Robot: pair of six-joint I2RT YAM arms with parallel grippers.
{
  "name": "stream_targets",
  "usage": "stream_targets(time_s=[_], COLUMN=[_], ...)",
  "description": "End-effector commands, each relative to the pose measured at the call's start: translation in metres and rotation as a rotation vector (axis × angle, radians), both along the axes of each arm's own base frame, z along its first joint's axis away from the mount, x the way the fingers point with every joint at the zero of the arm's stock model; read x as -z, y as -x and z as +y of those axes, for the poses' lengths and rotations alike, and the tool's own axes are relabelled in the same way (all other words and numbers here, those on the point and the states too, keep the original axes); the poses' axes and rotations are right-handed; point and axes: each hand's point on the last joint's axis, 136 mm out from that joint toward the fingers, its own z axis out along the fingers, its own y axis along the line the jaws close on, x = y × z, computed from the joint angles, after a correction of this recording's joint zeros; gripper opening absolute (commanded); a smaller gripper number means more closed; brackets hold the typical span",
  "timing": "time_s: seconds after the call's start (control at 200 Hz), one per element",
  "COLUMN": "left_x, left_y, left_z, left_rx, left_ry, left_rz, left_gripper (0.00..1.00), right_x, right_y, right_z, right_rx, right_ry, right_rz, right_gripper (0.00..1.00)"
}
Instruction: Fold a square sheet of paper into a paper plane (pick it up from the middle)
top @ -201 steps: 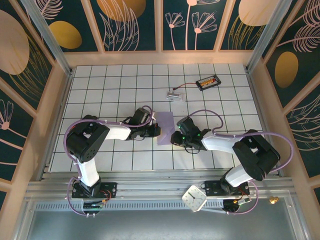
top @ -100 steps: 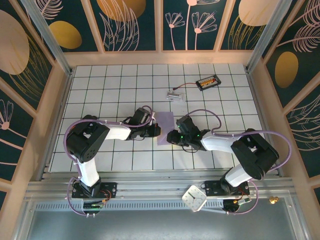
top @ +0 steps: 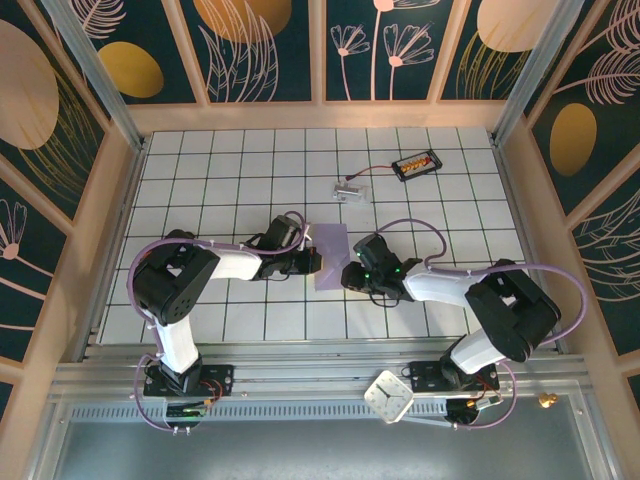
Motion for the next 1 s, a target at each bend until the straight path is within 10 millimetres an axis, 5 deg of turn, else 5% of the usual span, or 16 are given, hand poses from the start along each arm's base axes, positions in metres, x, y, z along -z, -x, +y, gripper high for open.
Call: stream_targets(time_s=[0.0,0.285,0.991], left_x=[0.021,0.02,0.019], left_y=[0.012,0.011,0.011], left_z=[0.008,0.006,0.006], left_rx=[0.019,0.022,0.029], left_ry=[-0.053,-0.047,-0.049], left_rz=[0.058,0.057,0.061], left_gripper=[0.0,0.0,0.0], right_x=[0.005,-0.005,-0.009], right_y=[0.001,-0.002,-0.019], right_z=[-0.002,0.028,0.019], right_rx=[0.003,-0.067,-0.049], right_ry=[0.033,-0.112,-0.184], right_rz=[0.003,-0.003,-0.053], right_gripper=[0.32,0.33,0.33])
